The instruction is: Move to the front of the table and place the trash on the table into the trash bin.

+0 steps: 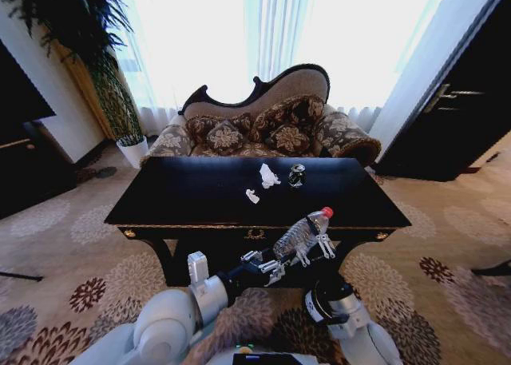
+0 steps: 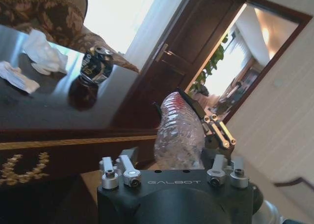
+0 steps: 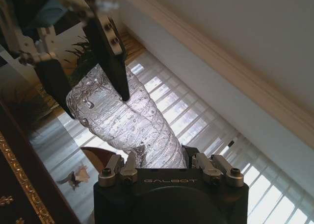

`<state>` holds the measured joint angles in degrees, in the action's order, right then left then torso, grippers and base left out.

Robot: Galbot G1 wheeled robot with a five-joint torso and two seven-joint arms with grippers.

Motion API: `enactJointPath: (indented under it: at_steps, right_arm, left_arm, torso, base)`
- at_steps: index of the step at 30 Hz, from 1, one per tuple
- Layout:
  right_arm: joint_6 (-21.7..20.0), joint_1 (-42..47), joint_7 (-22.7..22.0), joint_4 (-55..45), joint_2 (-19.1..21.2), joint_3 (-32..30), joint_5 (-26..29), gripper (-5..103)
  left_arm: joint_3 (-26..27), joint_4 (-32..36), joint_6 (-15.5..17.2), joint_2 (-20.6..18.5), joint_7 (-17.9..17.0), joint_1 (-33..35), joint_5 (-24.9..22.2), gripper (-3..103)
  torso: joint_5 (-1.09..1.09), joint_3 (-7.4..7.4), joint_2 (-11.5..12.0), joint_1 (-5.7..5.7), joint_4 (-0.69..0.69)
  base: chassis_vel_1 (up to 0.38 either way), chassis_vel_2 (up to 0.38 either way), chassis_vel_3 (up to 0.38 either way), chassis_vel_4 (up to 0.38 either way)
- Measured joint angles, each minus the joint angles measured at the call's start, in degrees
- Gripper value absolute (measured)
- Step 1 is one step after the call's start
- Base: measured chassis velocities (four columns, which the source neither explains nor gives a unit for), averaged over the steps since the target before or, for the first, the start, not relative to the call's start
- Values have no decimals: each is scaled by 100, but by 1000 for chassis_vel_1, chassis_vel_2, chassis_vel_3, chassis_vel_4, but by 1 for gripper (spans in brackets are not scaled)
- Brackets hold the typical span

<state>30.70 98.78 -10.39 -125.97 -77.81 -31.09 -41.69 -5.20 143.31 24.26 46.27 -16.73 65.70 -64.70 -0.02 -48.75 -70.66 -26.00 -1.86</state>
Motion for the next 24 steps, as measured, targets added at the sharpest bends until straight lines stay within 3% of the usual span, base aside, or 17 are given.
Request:
enactJointPath:
  at_steps: [6, 9, 16, 24]
  right_arm:
    - [-163, -69, 6, 281, -12, 94, 428, 39]
    - [-465, -95, 26, 673, -8, 128, 1226, 30]
    - [-890, -129, 53, 1204, -3, 127, 2278, 29]
    - [-1109, -353, 56, 1829, 49, 84, 2984, 29]
  left_arm:
    - [269, -23, -44, -116, 103, 76, 248, 87]
    - [698, -32, -264, -146, 71, 140, 699, 99]
    - [1011, -27, -503, -65, -37, 512, 1448, 100]
    - [1315, -18, -589, -202, -38, 480, 1712, 100]
  torso:
    - [0, 0, 0, 0, 1]
    - [1, 0, 0, 0, -1]
    - [0, 0, 0, 0, 0]
    - [1, 0, 0, -1, -1]
  base:
    - [0, 0, 0, 0]
    - [0, 0, 0, 0]
    - [0, 0, 0, 0]
    - [0, 0, 0, 0]
